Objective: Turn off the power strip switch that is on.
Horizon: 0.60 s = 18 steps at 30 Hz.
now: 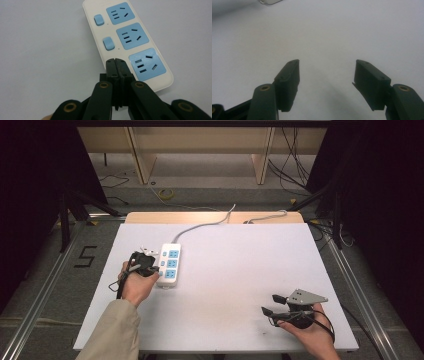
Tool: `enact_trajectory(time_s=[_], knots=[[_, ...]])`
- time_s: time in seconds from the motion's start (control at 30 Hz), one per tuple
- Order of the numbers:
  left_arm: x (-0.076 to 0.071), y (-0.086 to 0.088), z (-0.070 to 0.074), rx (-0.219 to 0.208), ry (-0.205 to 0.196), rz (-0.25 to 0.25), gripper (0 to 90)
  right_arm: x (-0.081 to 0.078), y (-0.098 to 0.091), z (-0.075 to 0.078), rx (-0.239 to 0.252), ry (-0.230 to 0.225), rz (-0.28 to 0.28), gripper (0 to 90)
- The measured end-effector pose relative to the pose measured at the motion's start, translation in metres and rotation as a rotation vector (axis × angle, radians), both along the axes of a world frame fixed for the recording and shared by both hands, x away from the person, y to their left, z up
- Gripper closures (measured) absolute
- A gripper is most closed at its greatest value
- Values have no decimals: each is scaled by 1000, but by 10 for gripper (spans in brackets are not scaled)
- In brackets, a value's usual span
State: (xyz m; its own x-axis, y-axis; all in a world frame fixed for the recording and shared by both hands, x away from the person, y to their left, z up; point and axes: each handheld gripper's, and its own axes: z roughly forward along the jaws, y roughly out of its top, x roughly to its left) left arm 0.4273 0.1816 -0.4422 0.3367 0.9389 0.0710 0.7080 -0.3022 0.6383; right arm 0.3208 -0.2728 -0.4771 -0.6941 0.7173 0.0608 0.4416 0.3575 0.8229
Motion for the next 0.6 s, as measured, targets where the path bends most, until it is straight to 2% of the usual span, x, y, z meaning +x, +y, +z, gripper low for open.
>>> enact_trajectory(time_s=[0.6], knots=[[6, -5, 2, 6, 11, -4, 900, 1, 0, 0, 1, 0, 1, 381]])
